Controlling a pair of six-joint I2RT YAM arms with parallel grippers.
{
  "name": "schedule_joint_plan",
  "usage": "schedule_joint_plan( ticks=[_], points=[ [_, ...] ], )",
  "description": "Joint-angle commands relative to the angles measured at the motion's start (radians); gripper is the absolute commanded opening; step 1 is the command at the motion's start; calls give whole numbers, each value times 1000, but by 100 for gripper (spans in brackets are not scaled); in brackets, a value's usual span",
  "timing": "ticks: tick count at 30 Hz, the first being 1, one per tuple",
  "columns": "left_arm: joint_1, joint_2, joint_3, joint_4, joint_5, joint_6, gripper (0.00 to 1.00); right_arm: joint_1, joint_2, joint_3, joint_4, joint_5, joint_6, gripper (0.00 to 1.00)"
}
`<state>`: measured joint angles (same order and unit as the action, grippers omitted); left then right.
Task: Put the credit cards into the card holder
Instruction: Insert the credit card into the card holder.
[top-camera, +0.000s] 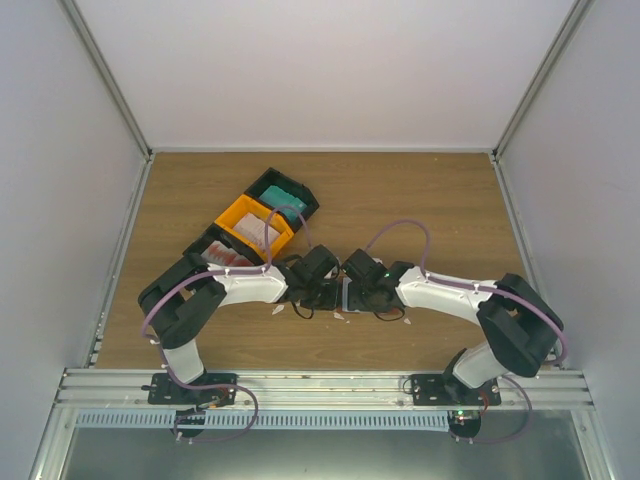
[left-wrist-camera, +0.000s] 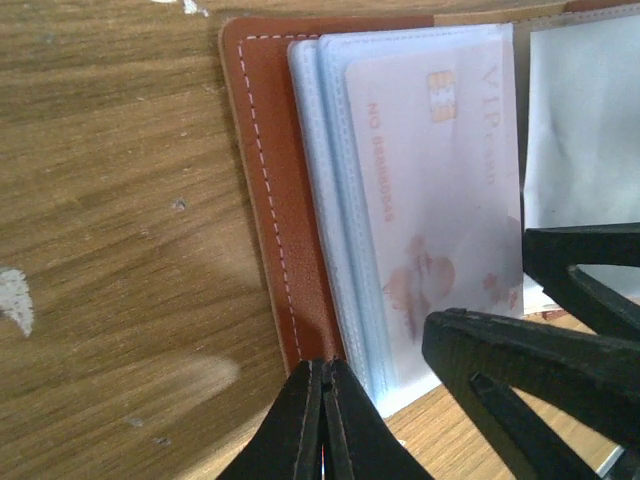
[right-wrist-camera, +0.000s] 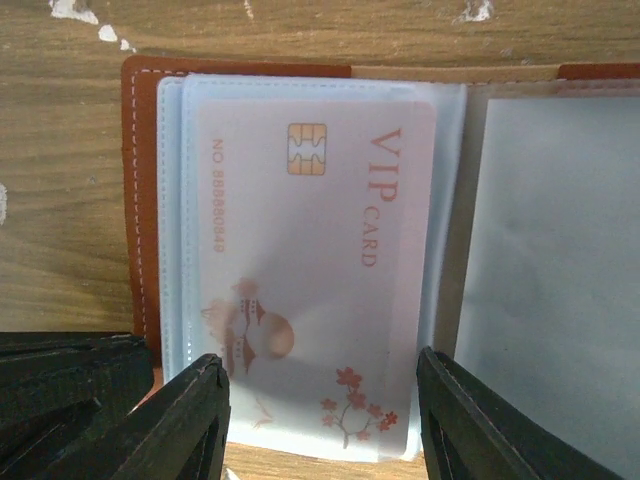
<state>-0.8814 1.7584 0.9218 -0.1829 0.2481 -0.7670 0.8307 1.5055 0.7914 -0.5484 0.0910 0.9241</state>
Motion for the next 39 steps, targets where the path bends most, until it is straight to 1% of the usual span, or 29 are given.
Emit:
schedule_joint_plan(
  ticks=[1,4,8,13,19,24,26,30,34,36,39],
  points=[
    [-10,15,20,1,-30,5,3,11,-26,20,-22,58,16,53],
    [-11,16,16,5,-26,6,3,11,-64,5,-13,76,28,53],
    [-11,15,12,12,-23,7,3,11,-44,-2,-19,79,35,54],
    [-11,16,9,17,-17,6,3,11,-12,-15,19,52,19,54],
    [-11,19,4,24,-13,4,3,11,10,-28,104,-35,-28,53],
    [-11,15,-1,31,-12,0,3,11,-24,-41,141,-67,-42,52],
    [-11,15,-1,30,-13,0,3,11,-34,-43,131,-54,-32,52],
    [-11,1,-1,7,-58,-1,3,9,-53,-35,65,36,-9,53],
    [-11,-37,-6,-16,-104,0,3,-6,-135,-37,25,104,-21,54],
    [-11,-58,-12,10,-77,21,7,-32,-165,-47,15,101,-48,53],
    [-11,-87,-22,56,-39,36,17,-82,-172,-64,-14,82,-87,49]
  ],
)
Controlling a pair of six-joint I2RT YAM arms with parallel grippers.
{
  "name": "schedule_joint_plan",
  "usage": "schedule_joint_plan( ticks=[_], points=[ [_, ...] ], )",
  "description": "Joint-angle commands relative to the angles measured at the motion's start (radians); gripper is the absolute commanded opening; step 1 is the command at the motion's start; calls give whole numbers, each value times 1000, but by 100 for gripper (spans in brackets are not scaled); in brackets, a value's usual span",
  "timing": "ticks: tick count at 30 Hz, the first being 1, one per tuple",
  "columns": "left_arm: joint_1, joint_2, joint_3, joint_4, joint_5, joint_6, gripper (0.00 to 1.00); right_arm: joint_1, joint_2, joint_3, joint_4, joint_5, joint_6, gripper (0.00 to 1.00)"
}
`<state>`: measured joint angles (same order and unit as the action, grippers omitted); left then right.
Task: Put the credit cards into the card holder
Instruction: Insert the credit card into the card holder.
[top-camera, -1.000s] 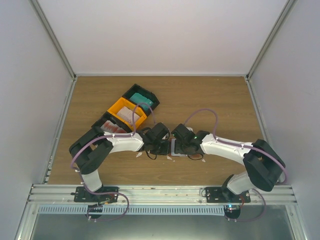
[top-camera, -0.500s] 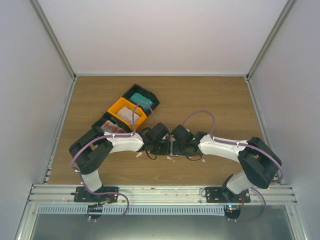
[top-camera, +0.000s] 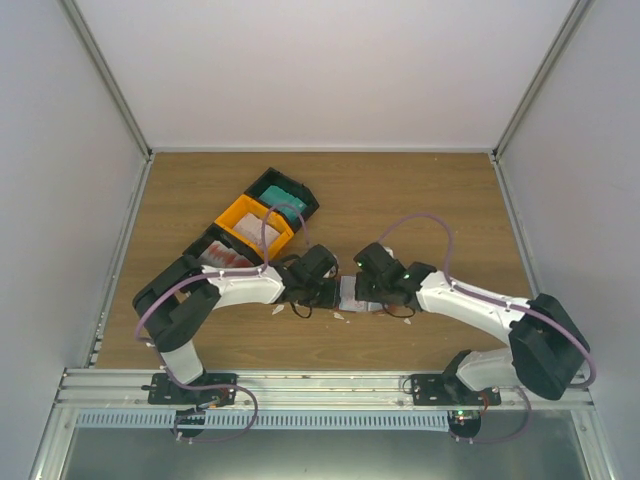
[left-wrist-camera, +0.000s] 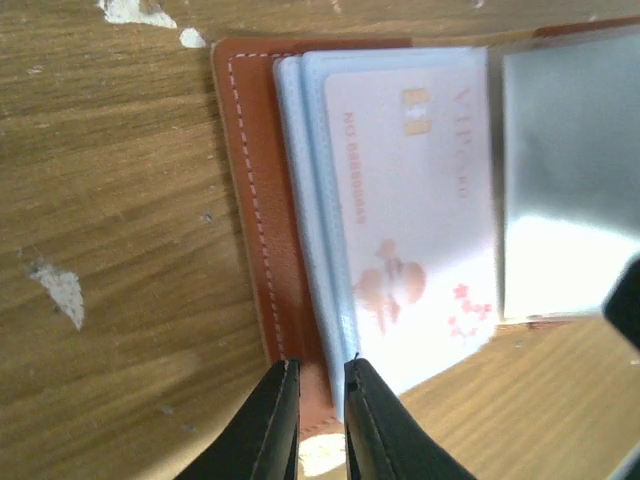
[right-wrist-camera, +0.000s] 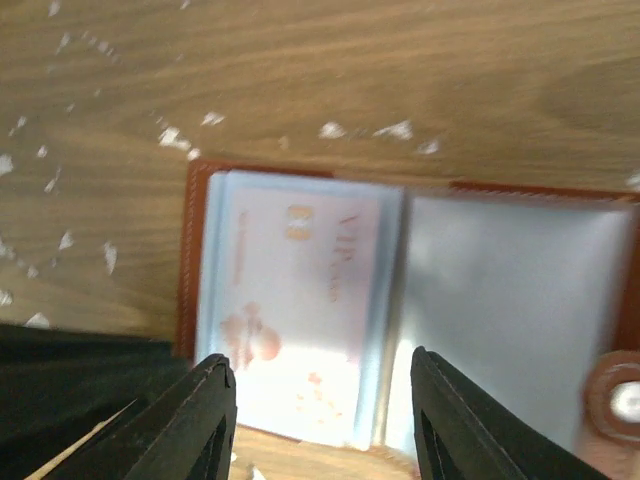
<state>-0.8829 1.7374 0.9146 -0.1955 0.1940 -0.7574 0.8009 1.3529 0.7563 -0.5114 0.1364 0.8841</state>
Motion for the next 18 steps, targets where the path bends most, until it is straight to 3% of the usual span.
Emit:
schedule_joint_plan(
  ticks=[1,4,8,18],
  points=[
    [-9,-75,-20,89,26,26,20,-62,-23,-41,-47,30,-63,48],
    [-7,-92,-22,120,47,13,27,-81,-33,-74,-15,-37,-128,47],
    [-1,-94,-24,158,56,-23,28,-84,-25,-95,42,-127,-205,44],
    [12,-54,-15,188,66,-58,31,-92,49,-112,76,-133,-218,36]
  ],
)
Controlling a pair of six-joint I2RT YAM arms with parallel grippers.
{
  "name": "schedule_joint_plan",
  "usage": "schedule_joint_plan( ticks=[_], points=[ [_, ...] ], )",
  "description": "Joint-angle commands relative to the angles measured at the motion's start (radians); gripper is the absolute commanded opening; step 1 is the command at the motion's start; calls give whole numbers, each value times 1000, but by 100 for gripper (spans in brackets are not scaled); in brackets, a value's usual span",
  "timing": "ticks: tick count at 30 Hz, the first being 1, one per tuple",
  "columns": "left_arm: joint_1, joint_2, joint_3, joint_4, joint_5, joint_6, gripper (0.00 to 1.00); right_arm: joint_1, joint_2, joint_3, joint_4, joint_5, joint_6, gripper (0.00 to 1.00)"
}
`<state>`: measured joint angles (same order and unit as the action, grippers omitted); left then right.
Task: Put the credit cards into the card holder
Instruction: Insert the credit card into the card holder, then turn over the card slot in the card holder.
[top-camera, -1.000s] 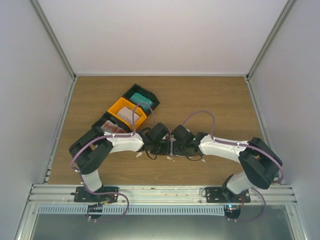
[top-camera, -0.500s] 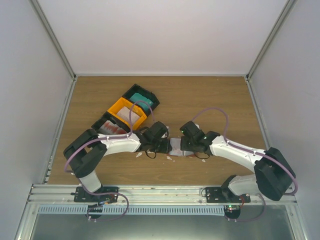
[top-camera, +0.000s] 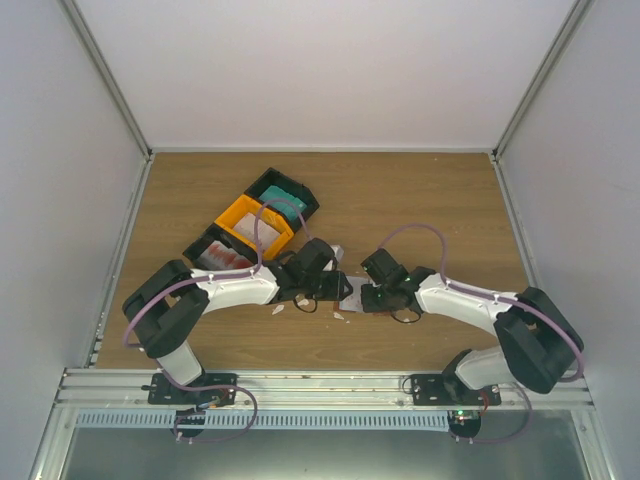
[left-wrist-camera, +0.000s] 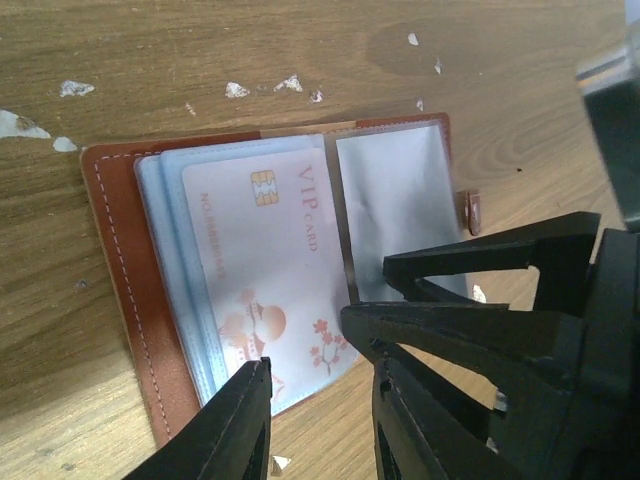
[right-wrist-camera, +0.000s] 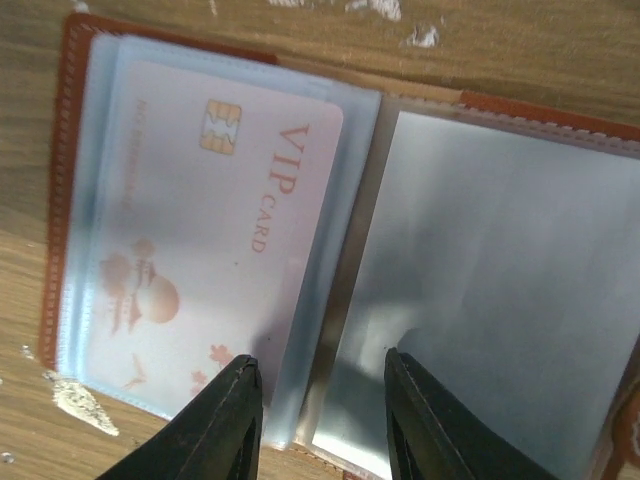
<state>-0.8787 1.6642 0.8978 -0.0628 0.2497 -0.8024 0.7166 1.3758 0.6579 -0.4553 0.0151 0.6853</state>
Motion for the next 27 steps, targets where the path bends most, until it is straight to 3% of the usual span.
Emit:
schedule_joint_plan(
  ticks=[1,27],
  points=[
    [10,23,3,54,10,-12,31,-8,31,-14,22,-11,-20,35],
    [29,104,-1,80,82,-20,32,-8,86,-28,23,-12,-3,30]
  ],
)
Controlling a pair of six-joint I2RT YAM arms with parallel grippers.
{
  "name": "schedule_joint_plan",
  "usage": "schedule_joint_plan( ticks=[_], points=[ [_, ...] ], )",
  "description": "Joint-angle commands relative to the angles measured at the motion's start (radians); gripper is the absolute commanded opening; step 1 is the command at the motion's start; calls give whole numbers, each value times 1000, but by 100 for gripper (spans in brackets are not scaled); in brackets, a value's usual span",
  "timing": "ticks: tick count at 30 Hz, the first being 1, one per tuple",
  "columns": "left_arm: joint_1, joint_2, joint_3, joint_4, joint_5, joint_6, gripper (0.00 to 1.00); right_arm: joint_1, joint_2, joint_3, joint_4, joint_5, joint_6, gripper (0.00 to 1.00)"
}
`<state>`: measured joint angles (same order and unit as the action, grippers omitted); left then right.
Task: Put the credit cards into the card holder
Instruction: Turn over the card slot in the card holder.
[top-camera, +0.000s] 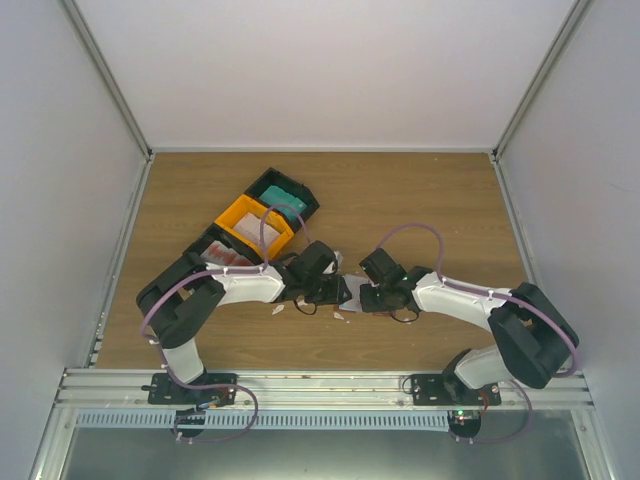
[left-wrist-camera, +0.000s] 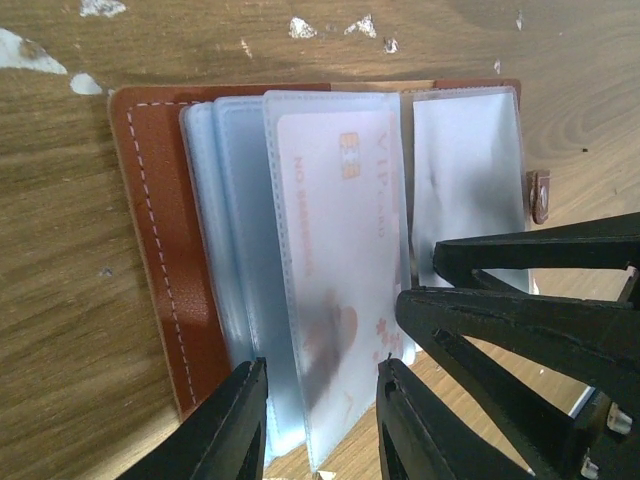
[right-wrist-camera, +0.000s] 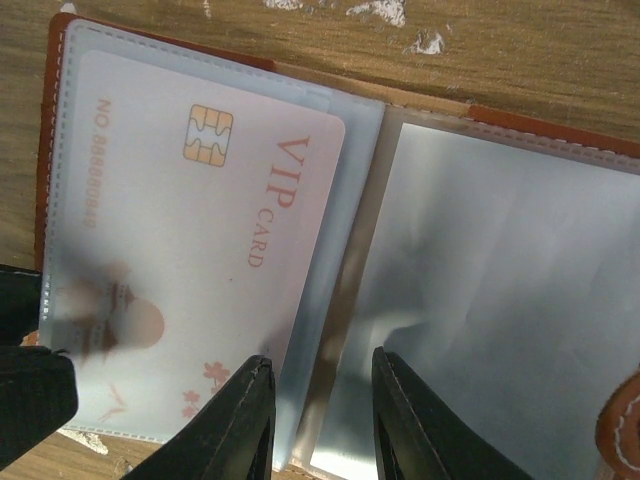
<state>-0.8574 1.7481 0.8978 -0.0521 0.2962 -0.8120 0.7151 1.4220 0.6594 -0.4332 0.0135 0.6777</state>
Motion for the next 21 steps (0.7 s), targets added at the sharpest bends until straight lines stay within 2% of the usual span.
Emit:
schedule_joint_plan(
  ticks=[1,8,17,21],
  points=[
    [8,21,0,79,41,-10,31,-7,39,-31,3,-10,6,29],
    [8,27,4,88,65,-1,23,-6,38,-35,11,-32,11,29],
    [8,55,5,127,120,-19,22,-6,24,-44,40,-51,21,30],
    [8,63,15,117,104,-23,12,-8,-8,-53,50,-45,33,31]
  ],
)
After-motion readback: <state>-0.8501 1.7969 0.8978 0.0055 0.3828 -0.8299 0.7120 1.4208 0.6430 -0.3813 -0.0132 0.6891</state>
